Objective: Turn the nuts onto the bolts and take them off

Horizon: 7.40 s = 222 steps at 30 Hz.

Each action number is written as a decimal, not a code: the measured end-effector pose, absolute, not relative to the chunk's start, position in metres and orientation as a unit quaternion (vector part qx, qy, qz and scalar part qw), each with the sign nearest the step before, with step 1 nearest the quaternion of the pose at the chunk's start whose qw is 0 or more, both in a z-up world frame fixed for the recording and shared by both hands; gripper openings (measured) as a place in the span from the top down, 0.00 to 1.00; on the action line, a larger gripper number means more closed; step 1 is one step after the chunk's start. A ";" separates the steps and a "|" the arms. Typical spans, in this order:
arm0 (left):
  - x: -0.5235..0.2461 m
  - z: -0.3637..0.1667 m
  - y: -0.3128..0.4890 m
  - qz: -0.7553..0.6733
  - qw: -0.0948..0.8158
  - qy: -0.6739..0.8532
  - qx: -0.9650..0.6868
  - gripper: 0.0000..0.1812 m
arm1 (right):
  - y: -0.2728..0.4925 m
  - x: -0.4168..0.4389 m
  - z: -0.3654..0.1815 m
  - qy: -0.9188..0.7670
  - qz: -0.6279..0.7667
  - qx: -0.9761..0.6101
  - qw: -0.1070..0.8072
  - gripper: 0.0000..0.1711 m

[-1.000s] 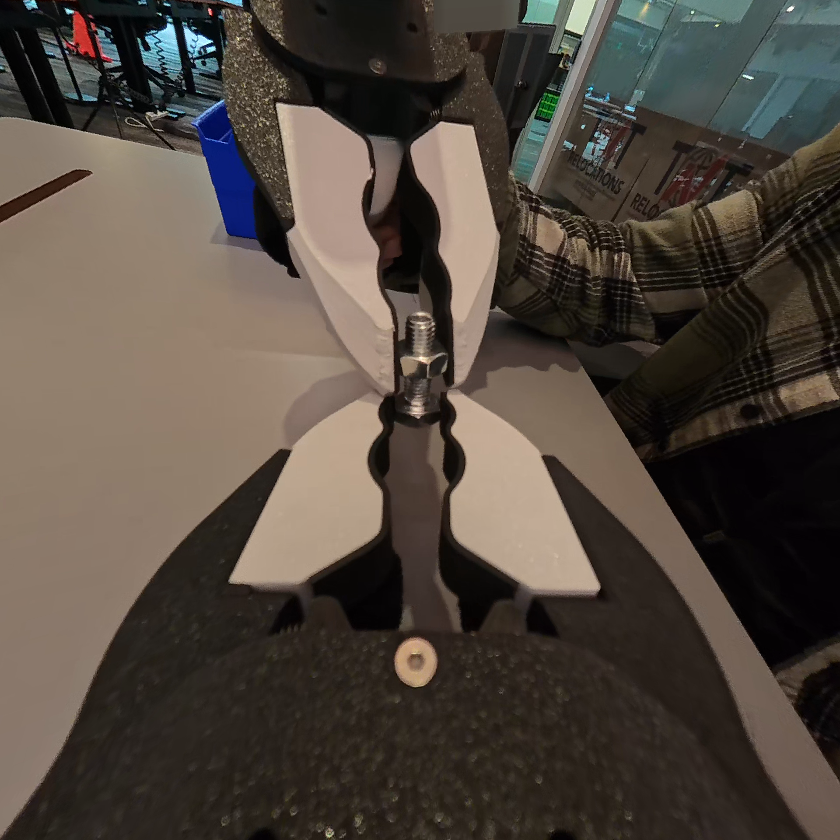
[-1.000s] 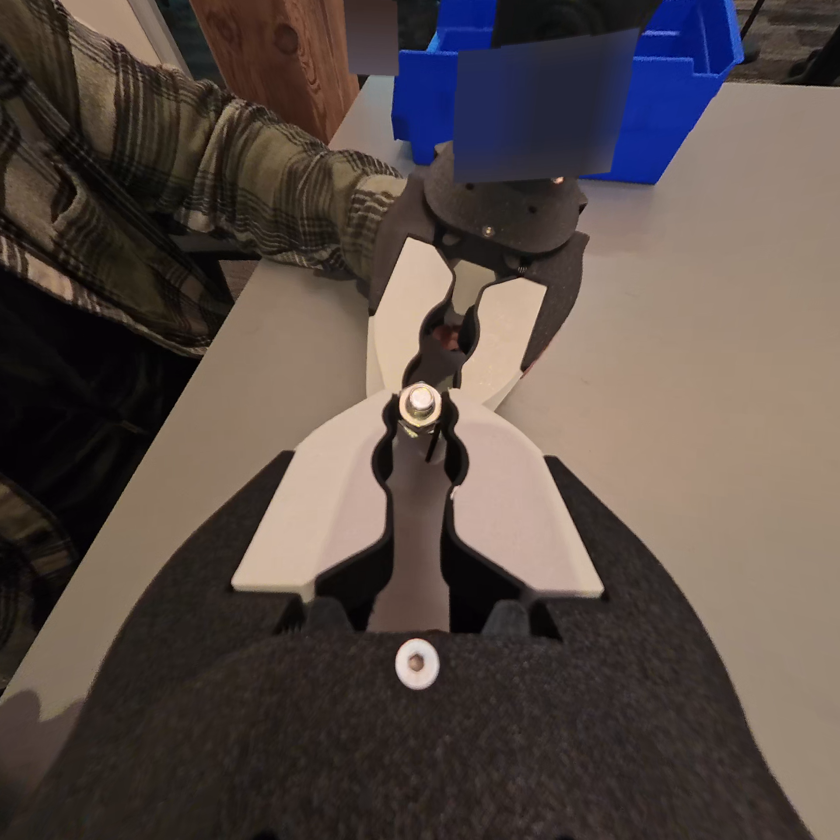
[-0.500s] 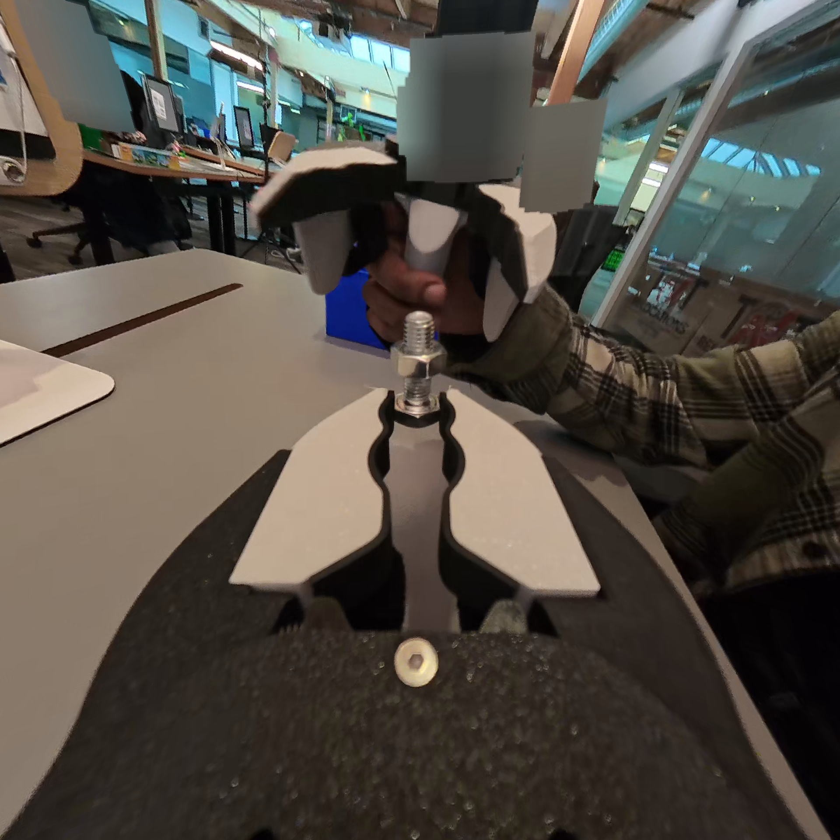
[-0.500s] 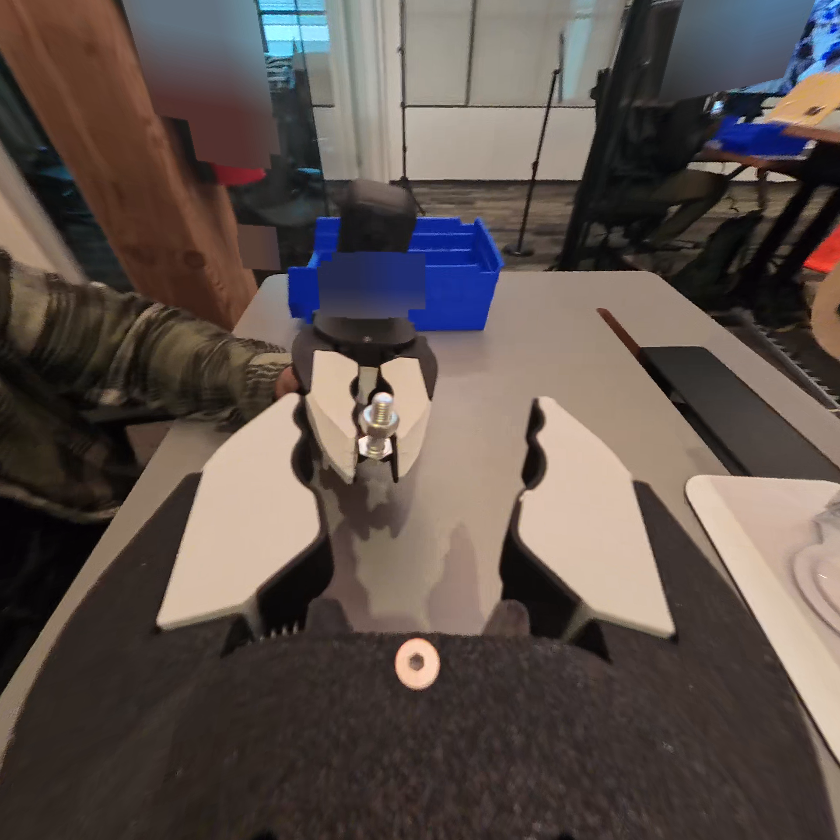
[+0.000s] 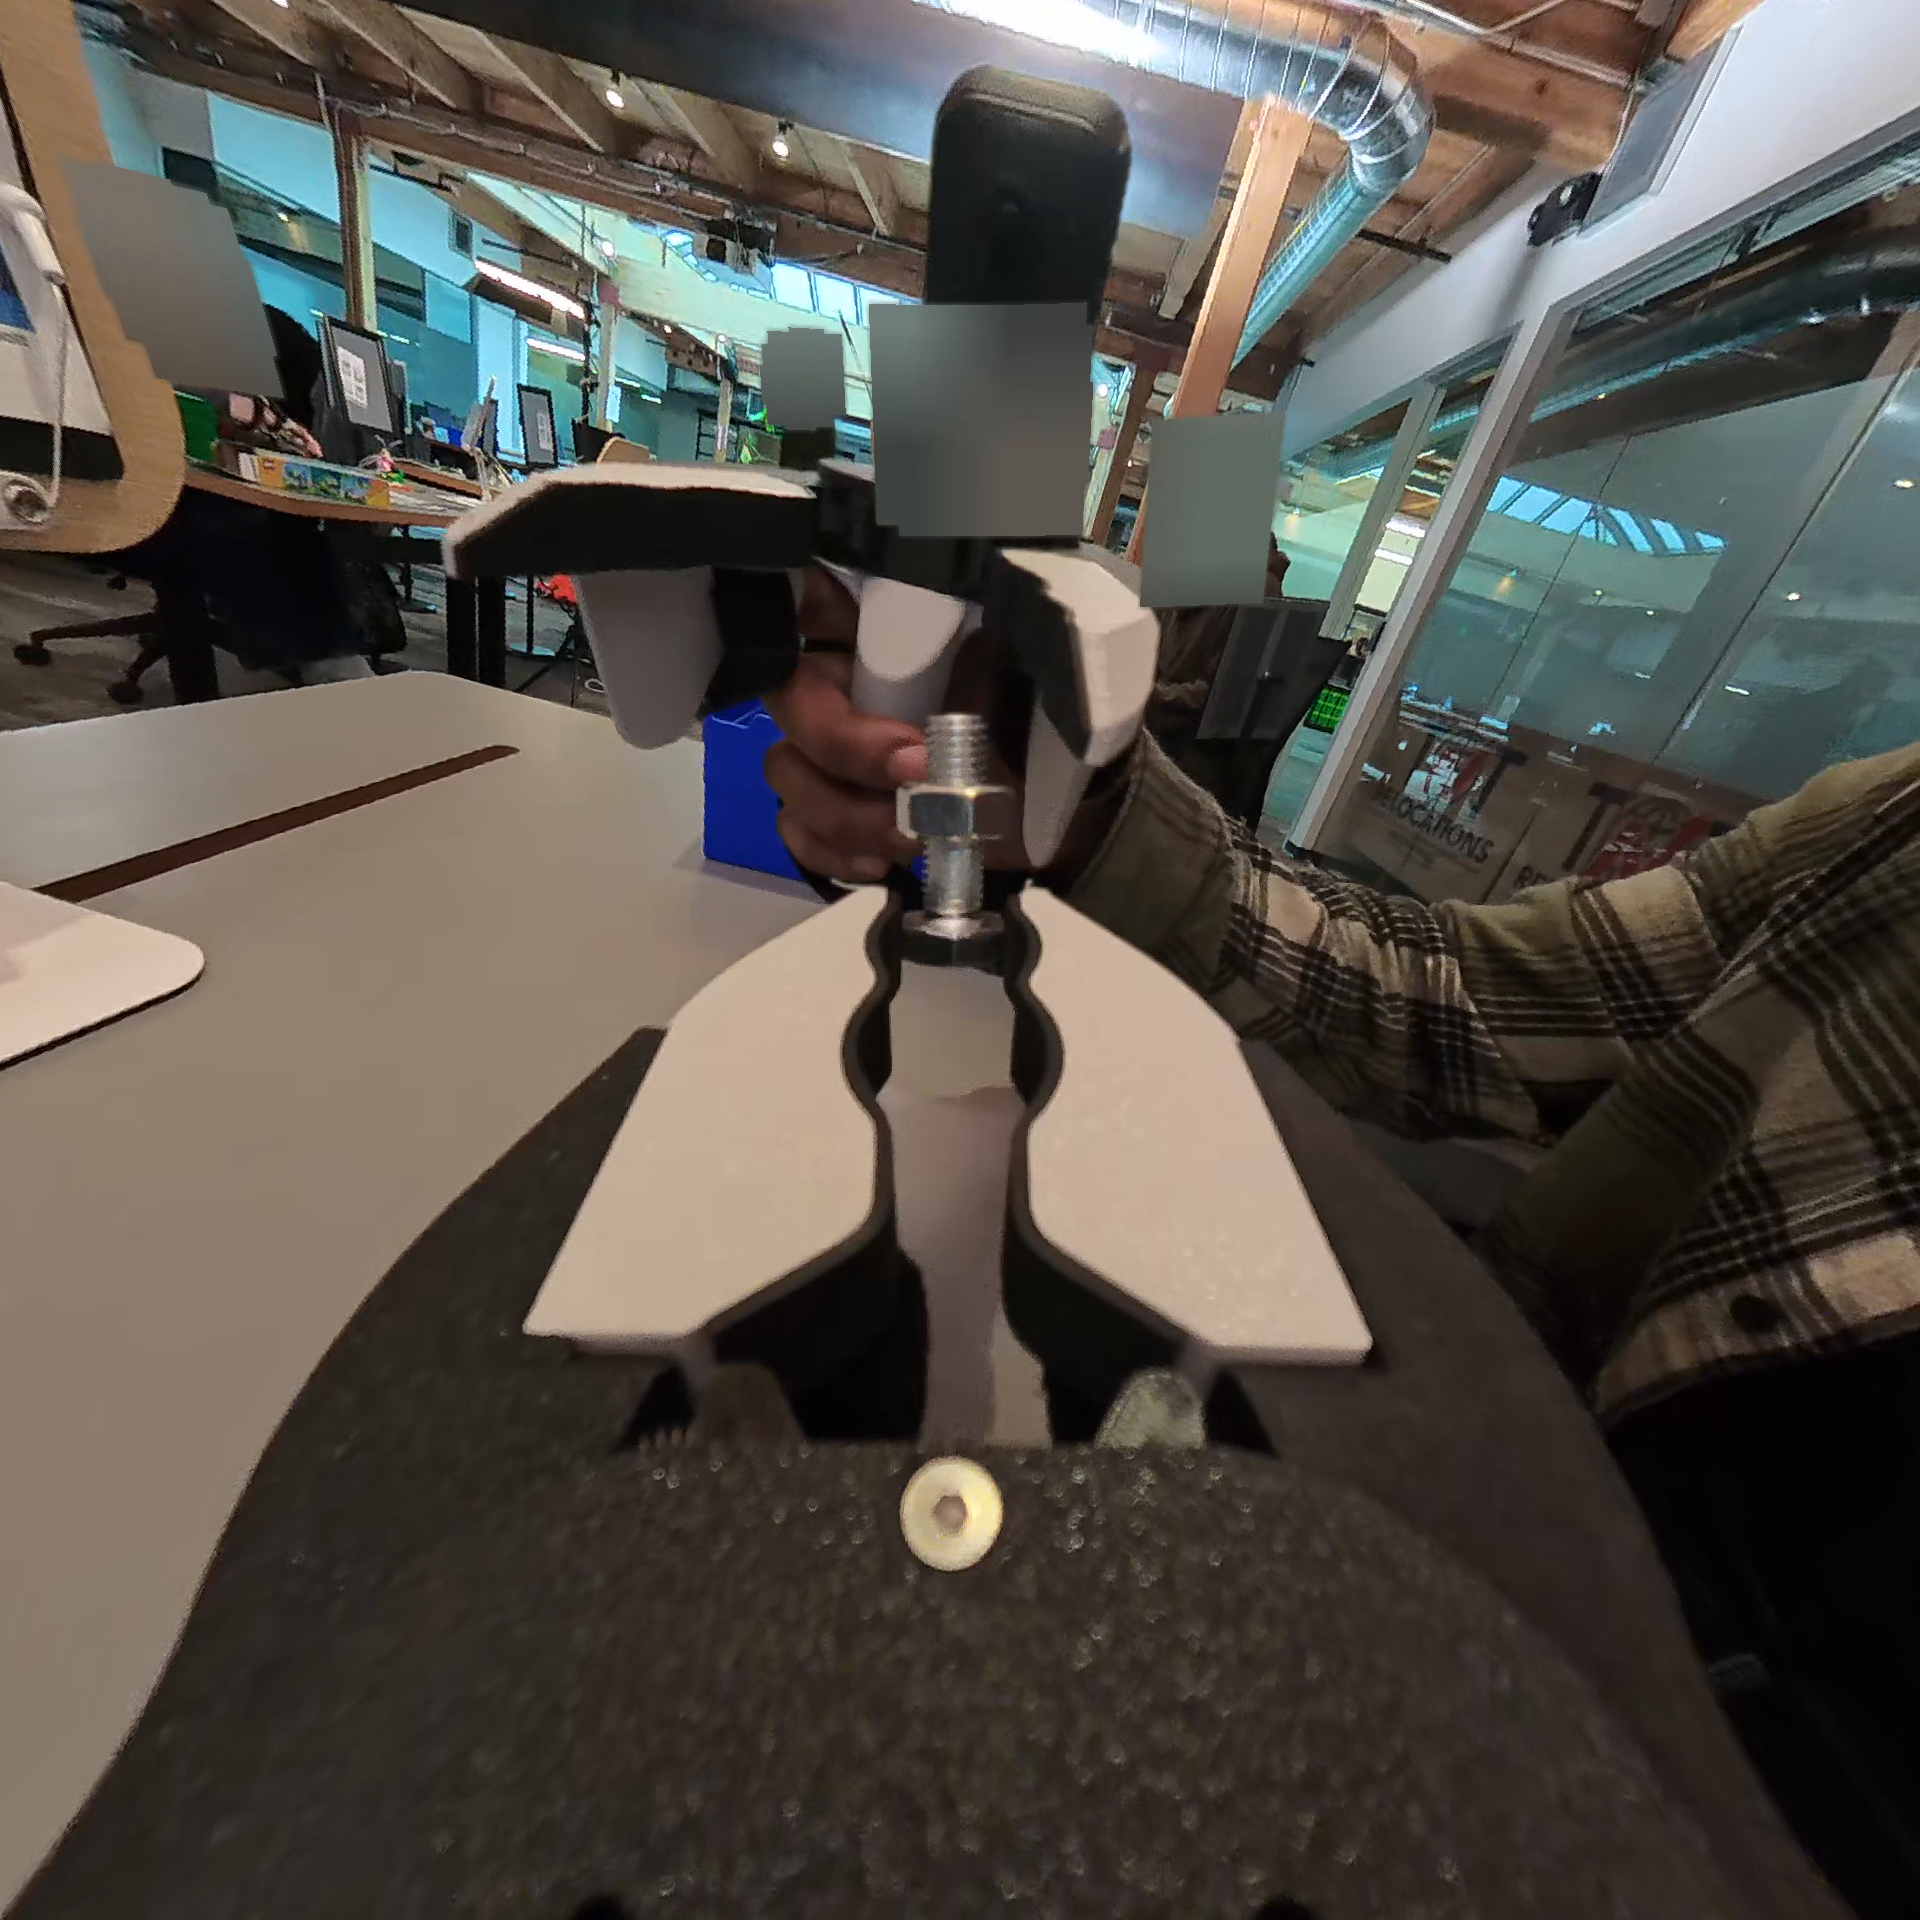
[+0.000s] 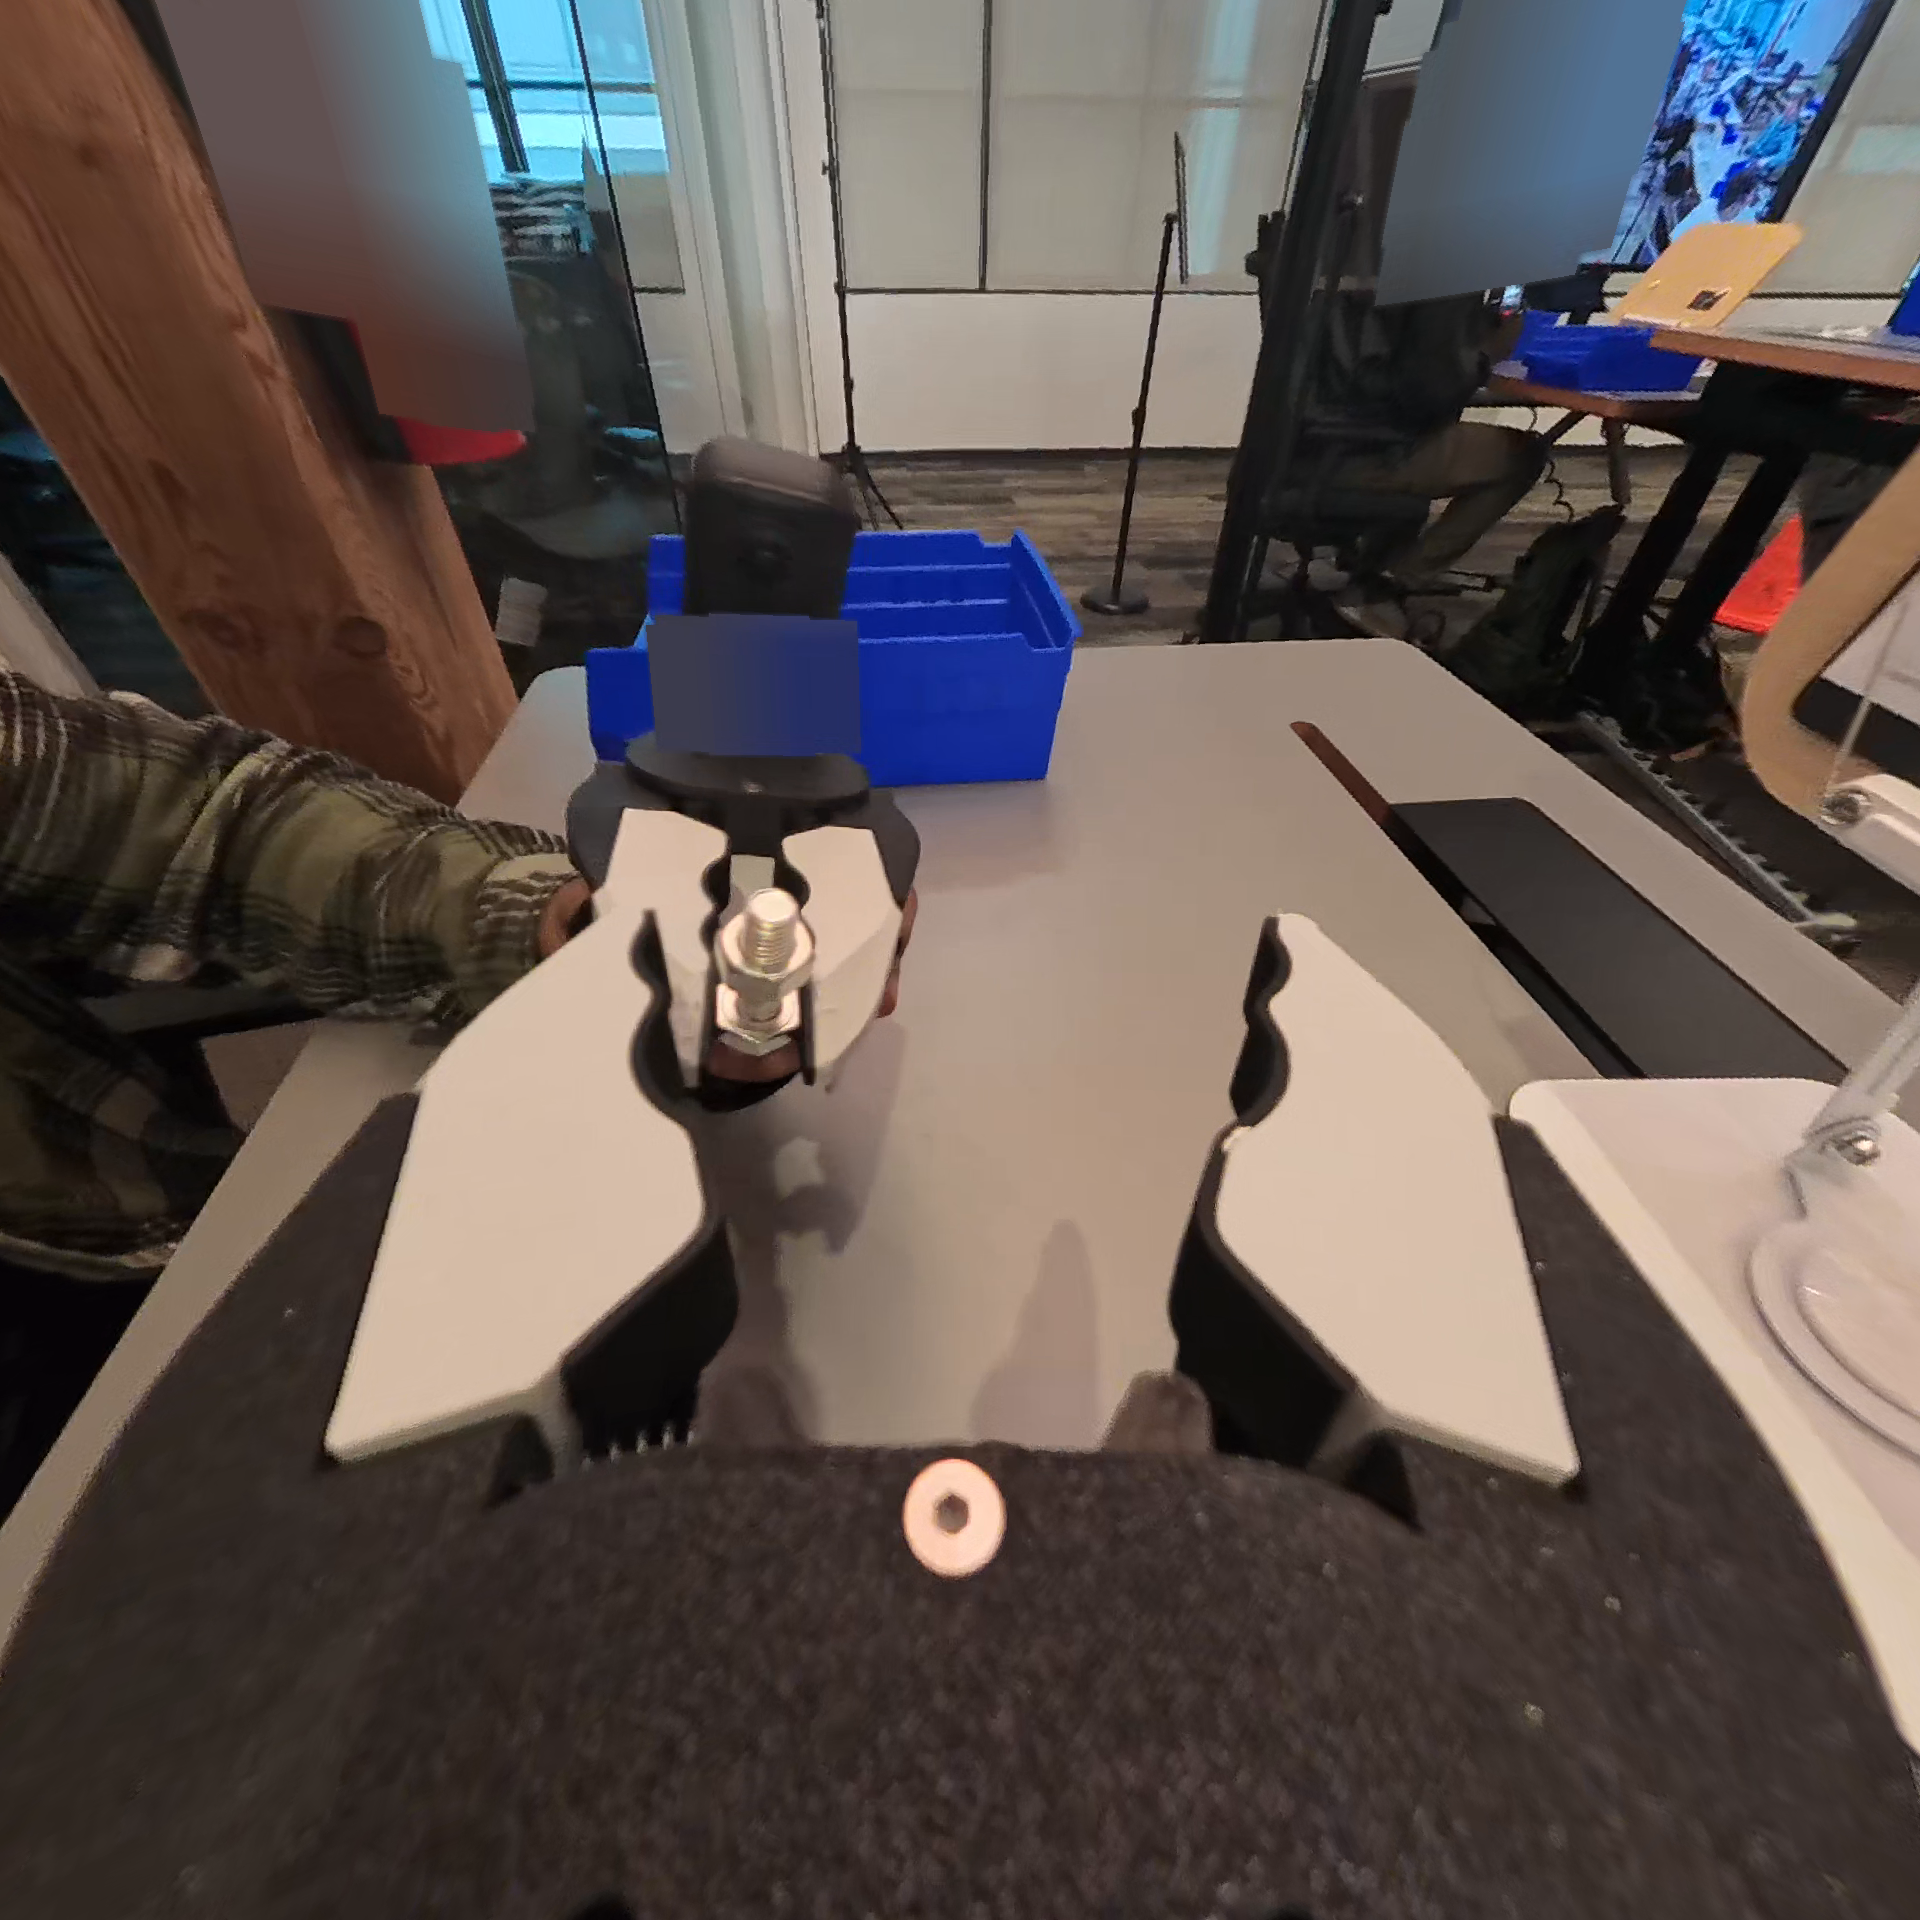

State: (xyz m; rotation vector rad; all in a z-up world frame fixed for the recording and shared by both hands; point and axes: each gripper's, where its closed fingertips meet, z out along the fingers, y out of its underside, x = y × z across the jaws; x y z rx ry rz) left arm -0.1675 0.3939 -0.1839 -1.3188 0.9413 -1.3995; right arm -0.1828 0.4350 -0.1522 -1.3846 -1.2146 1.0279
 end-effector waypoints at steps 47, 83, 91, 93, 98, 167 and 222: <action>-0.174 -0.157 0.374 -0.644 0.476 0.373 -0.469 0.90 | 0.436 -0.189 -0.139 -0.463 0.431 -0.582 0.511 0.33; -0.174 -0.155 0.372 -0.643 0.476 0.379 -0.465 0.90 | 0.440 -0.175 -0.132 -0.447 0.450 -0.581 0.511 0.39; -0.171 -0.159 0.372 -0.636 0.476 0.384 -0.471 0.90 | 0.430 -0.187 -0.136 -0.470 0.440 -0.576 0.503 0.38; -0.173 -0.157 0.372 -0.640 0.476 0.382 -0.467 0.90 | 0.437 -0.178 -0.135 -0.462 0.438 -0.581 0.508 0.39; -0.172 -0.157 0.373 -0.638 0.477 0.383 -0.468 0.90 | 0.423 -0.188 -0.128 -0.472 0.457 -0.562 0.503 0.38; -0.173 -0.155 0.373 -0.616 0.495 0.393 -0.471 0.90 | 0.425 -0.182 -0.124 -0.465 0.409 -0.595 0.513 0.39; -0.179 -0.146 0.374 -0.589 0.534 0.389 -0.466 0.90 | 0.399 -0.182 -0.123 -0.502 0.398 -0.612 0.464 0.68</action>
